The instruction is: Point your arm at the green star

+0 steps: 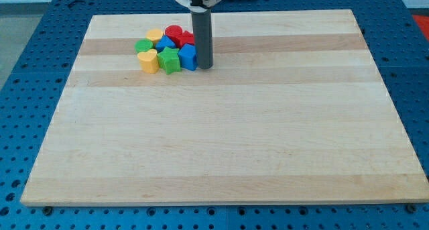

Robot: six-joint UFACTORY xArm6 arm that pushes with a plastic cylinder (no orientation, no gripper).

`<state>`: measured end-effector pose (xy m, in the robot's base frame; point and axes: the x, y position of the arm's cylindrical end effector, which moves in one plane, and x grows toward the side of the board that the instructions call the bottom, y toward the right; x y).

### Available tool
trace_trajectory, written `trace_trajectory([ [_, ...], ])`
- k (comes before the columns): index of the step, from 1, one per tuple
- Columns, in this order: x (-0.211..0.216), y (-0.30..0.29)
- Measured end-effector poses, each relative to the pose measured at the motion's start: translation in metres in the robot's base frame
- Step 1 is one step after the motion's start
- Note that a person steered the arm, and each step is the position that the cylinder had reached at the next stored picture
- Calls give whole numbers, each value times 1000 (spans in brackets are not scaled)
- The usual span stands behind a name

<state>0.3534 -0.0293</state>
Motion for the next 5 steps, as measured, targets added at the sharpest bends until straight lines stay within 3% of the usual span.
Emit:
trace_trajectory([
  [2,19,80],
  [3,53,63],
  [5,55,-32],
])
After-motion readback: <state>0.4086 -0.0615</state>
